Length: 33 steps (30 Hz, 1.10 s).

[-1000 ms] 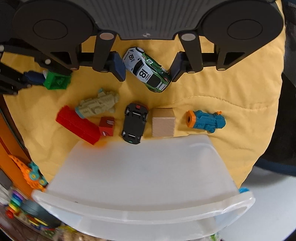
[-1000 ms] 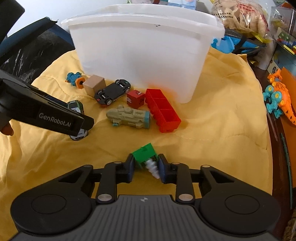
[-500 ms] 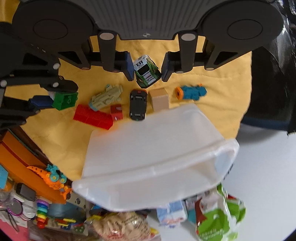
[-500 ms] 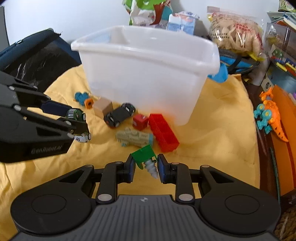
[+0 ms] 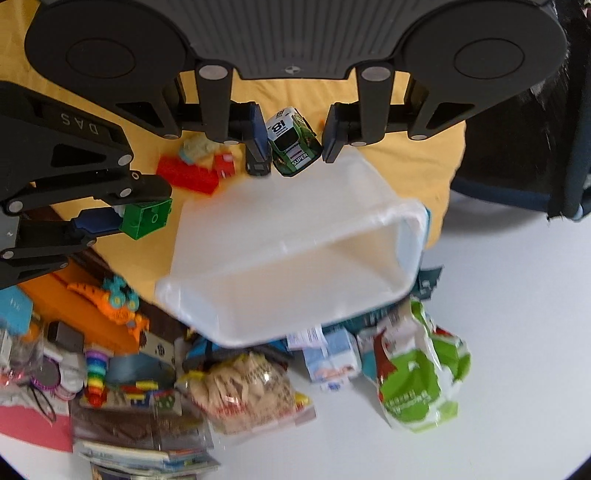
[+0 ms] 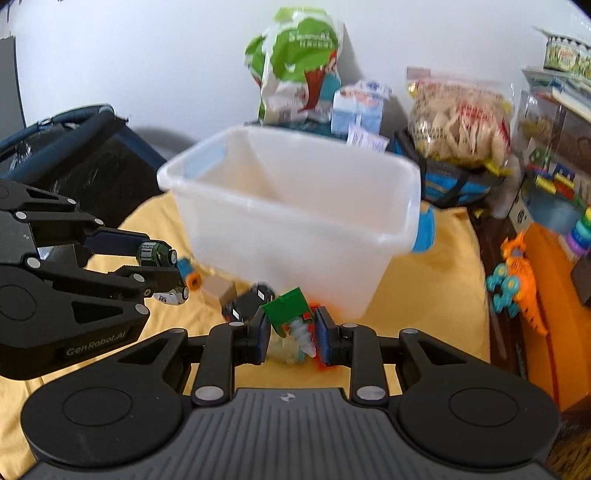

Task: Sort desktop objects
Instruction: 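Lift the green car and green piece up over the white bin, then open both grippers to drop the car and green piece into the bin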

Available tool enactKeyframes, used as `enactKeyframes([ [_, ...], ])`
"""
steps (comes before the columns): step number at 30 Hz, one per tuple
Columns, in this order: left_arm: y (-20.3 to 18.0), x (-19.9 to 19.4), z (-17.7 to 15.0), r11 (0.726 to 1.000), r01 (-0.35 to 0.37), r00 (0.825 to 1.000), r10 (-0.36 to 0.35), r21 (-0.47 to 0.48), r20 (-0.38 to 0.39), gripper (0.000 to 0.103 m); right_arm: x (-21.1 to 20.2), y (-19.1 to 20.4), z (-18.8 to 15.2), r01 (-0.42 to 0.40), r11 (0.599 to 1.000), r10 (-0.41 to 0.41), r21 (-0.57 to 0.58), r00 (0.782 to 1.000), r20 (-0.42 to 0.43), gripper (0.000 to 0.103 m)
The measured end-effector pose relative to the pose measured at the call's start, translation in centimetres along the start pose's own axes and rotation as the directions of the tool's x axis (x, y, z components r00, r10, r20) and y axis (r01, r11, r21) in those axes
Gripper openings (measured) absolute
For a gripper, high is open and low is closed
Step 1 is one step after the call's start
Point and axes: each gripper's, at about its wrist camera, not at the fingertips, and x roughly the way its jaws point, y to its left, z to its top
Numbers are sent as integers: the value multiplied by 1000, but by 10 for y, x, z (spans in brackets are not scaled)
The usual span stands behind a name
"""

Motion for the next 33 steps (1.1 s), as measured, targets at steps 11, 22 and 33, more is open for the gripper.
enactKeyframes([
  [11, 25, -8, 66, 1000, 7, 996, -6, -13, 91, 35, -5, -16, 62, 6, 1000, -9, 28, 994, 105, 29],
  [22, 49, 45, 116, 998, -53, 994, 55, -22, 97, 36, 44, -28, 100, 49, 999, -50, 13, 995, 92, 29],
  [33, 52, 106, 109, 998, -56, 998, 56, -22, -2, 36, 91, -34, 94, 45, 998, -45, 36, 999, 0, 30],
])
